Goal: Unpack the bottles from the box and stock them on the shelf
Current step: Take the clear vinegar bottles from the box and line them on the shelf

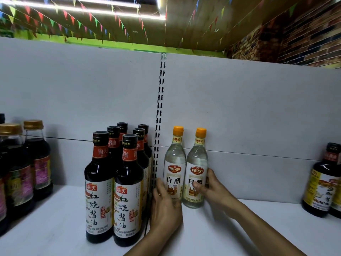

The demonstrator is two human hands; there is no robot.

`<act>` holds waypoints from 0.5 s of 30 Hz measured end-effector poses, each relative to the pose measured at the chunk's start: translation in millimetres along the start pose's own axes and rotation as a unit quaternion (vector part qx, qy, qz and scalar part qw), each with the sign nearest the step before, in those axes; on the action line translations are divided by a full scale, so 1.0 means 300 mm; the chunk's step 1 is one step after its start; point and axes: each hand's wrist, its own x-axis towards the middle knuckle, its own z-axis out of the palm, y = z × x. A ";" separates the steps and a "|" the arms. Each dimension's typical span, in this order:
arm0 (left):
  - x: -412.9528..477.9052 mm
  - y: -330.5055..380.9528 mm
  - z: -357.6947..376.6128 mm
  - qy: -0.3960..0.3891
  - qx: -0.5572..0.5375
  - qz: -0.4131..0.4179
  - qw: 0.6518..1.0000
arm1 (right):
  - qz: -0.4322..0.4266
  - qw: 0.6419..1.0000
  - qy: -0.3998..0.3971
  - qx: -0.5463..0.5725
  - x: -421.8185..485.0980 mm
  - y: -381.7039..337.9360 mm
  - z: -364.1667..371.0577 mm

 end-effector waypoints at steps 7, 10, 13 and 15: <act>-0.037 0.058 -0.005 0.078 -0.012 0.011 0.997 | 0.010 0.995 0.034 -0.096 -0.090 -0.011 0.024; -0.061 0.075 -0.002 0.077 -0.020 0.066 0.995 | 0.038 0.988 0.073 -0.133 -0.137 -0.018 0.032; -0.094 0.108 0.004 0.037 -0.063 0.130 0.989 | 0.055 0.982 0.107 -0.143 -0.199 -0.034 0.040; -0.120 0.128 0.013 0.016 -0.081 0.165 0.983 | 0.048 0.980 0.134 -0.136 -0.246 -0.048 0.047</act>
